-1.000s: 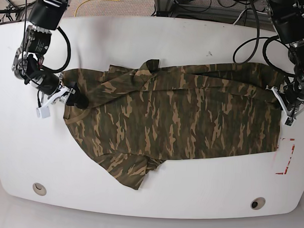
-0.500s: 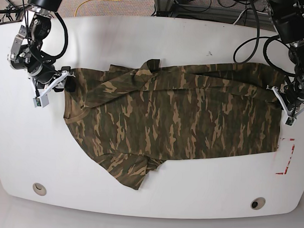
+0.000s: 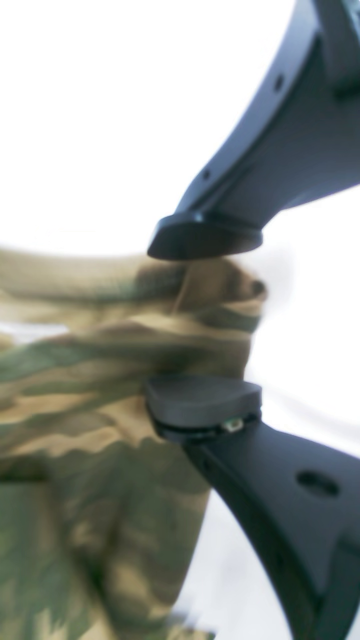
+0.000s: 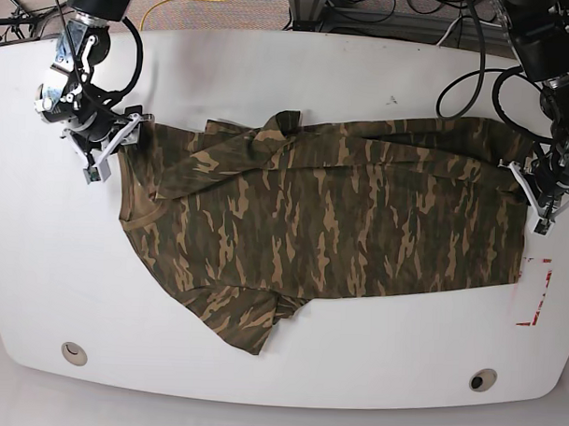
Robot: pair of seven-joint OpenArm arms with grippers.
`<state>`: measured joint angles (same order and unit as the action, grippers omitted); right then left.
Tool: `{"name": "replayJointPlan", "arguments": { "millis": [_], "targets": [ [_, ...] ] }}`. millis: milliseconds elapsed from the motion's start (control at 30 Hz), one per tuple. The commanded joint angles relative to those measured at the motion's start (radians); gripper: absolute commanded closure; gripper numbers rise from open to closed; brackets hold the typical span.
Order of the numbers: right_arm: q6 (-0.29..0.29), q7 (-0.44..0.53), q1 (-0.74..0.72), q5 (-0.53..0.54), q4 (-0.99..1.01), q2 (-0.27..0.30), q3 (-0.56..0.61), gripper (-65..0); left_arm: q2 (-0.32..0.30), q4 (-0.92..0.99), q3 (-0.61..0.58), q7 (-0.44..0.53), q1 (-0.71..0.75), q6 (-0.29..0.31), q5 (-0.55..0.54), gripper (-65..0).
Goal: Fold the T-shirt properly
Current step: 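Pull the collar corner with the right gripper away from the left gripper, then open the left gripper and release the shirt corner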
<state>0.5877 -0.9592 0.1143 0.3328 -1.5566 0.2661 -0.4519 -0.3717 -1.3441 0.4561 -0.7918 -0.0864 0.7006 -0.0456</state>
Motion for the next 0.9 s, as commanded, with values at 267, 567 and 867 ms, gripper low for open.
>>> {"name": "replayJointPlan", "arguments": {
  "millis": [267,567,867],
  "targets": [
    [0.031,0.069,-0.02,-0.034,0.092,0.015,-0.008,-6.7,-0.02,-0.021,0.048,0.008,-0.011,-0.002,-0.007,-4.3],
    [0.031,0.07,-0.014,-0.037,0.089,0.017,-0.011,-5.9,-0.08,-0.019,0.079,0.007,-0.013,-0.002,-0.007,-4.3],
    [0.031,0.07,-0.012,-0.037,0.087,0.02,-0.011,-5.9,-0.118,-0.016,0.082,0.01,-0.019,-0.002,-0.009,-4.3]
  ]
}}
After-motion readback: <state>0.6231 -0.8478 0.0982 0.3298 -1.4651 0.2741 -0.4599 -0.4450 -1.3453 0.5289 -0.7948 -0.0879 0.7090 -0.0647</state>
